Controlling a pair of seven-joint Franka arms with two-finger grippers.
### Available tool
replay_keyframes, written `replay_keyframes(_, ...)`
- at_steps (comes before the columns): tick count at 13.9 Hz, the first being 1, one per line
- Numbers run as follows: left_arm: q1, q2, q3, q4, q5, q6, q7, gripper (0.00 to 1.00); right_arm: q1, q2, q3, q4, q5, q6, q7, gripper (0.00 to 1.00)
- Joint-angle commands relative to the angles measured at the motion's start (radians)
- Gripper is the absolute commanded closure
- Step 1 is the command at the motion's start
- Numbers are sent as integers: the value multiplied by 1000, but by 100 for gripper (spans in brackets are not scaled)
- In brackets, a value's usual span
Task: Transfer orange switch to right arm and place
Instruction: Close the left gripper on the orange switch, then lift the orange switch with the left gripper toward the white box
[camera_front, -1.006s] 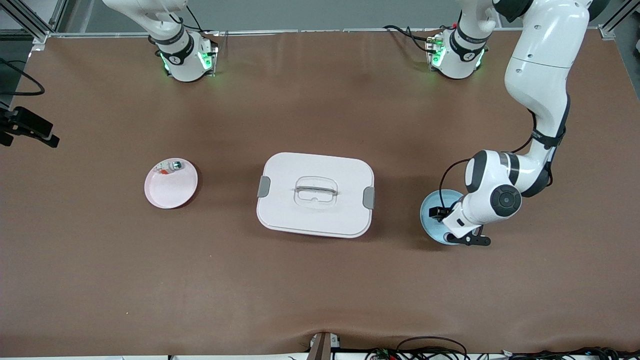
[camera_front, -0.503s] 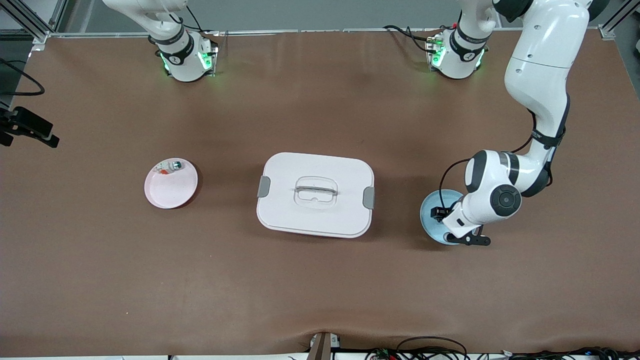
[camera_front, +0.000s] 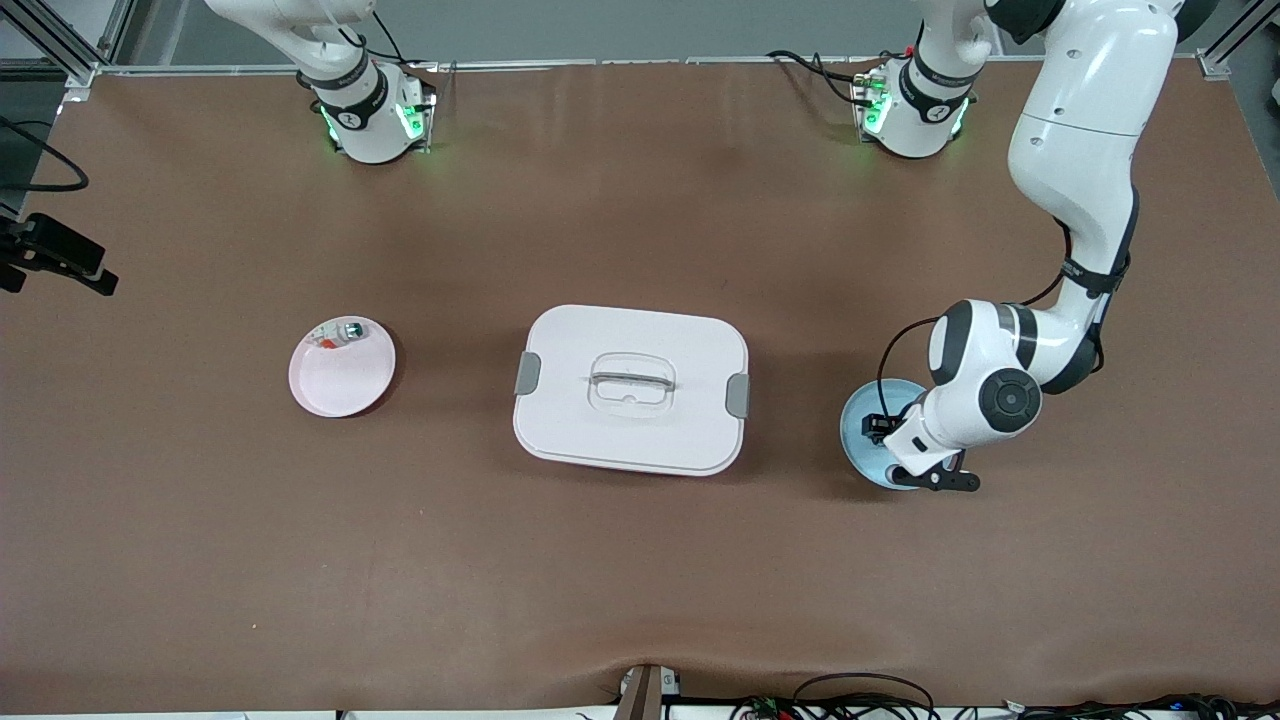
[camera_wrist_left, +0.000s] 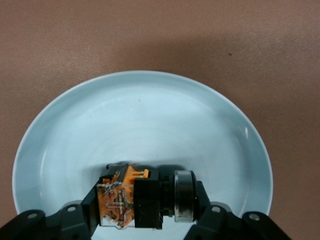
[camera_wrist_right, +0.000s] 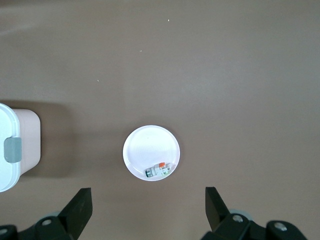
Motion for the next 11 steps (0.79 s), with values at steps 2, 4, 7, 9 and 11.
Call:
replay_keyframes(2,-3,-114,0,-16,0,-98,-81,51,-3,-14,6,-12,1,6,14,0)
replay_keyframes(4,-4,-151,0,-7,-5,-174,-125,50,-9,-12,5,-12,1,8,14,0)
replay_keyframes(7,-4,-213,-1,24,-8,-269,-194,46,-6,-12,5,-12,1,8,16,0)
replay_keyframes(9,2,-265,-12,40,-14,-344,-248,46,-8,-12,5,-12,1,8,18,0)
replay_keyframes(11,5,-295,-13,82,-83,-413,-303,46,-6,-11,5,-12,1,9,21,0)
